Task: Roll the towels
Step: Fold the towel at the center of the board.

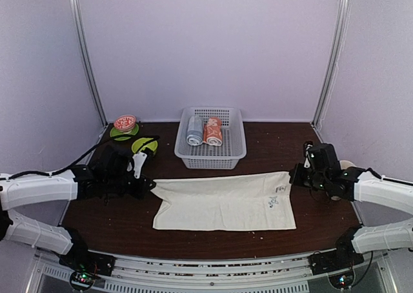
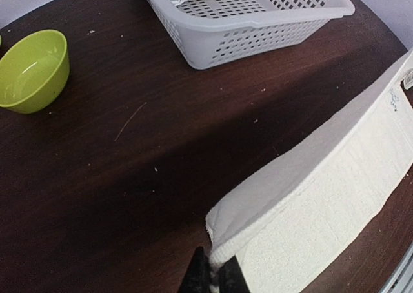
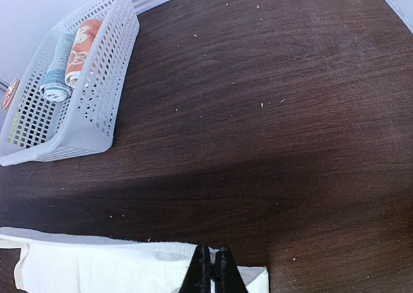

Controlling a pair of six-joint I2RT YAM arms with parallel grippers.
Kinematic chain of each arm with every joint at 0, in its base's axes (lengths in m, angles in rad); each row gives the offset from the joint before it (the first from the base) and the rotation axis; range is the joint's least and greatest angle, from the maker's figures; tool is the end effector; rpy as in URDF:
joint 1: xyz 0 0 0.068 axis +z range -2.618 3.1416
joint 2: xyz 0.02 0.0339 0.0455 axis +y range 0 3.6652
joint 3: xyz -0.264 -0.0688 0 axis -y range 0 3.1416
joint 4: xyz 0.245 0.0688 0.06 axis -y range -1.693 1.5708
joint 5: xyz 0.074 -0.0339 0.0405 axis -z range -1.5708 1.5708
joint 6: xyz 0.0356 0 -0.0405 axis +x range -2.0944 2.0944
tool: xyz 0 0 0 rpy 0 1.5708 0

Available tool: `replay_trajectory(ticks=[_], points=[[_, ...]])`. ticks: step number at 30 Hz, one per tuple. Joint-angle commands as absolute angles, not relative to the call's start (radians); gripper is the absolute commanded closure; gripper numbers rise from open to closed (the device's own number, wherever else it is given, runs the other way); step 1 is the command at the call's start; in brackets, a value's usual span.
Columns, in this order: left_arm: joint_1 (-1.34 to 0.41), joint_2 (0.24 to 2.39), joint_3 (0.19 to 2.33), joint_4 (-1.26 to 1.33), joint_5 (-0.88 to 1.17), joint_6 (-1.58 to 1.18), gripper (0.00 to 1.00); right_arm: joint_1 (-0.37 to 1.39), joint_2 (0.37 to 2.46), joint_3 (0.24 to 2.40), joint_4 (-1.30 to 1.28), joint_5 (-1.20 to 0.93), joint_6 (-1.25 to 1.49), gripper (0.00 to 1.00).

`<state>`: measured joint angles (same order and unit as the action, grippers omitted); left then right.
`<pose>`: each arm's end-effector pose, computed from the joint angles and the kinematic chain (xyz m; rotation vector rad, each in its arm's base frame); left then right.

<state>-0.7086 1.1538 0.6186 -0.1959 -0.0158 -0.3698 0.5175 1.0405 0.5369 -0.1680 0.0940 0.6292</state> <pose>0.1796 -0.1532 0.2084 0.3899 2.3289 -0.5252 0.1891 0.1038 0.2075 0.1796 2.2825 0.5087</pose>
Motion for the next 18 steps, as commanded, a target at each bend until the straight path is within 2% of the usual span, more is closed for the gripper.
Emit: replay_trajectory(ticks=[1,9,18], points=[[-0.707,1.087,0.626,-0.171,-0.027,-0.356,1.0,0.52,0.971,0.524,-0.17,0.121,0.635,1.0],[-0.717,1.01,0.605,-0.067,0.152,-0.303,0.98,0.519,0.88,0.517,-0.155,0.11,0.573,1.0],[-0.744,1.175,0.666,-0.097,0.053,-0.254,1.0,0.519,0.966,0.509,-0.111,0.095,0.597,1.0]])
